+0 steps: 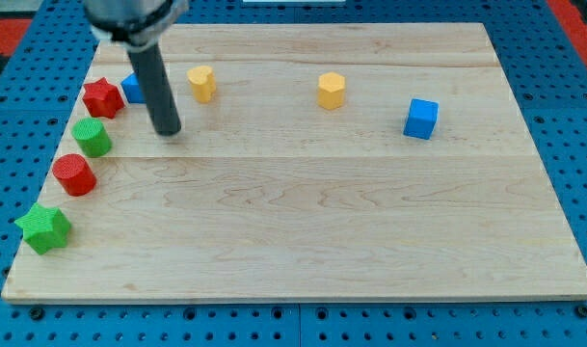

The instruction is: Move the green star to the right of the red circle

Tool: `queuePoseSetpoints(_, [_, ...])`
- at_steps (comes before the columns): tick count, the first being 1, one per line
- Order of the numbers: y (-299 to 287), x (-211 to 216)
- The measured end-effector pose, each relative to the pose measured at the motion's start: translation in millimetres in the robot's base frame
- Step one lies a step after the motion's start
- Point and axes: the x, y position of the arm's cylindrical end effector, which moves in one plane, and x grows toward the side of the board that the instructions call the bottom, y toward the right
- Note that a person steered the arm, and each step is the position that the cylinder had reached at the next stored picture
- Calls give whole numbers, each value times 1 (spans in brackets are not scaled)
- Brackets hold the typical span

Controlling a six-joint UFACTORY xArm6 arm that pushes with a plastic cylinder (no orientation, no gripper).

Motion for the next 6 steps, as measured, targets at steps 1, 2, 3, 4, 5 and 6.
queuePoseSetpoints(1, [-31,103])
queuePoseSetpoints(2, [-125,170])
queuePoseSetpoints(3, [-148,184])
queuePoseSetpoints(4, [-148,164])
queuePoseSetpoints(5, [-149,135])
queuePoseSetpoints(6, [-145,130])
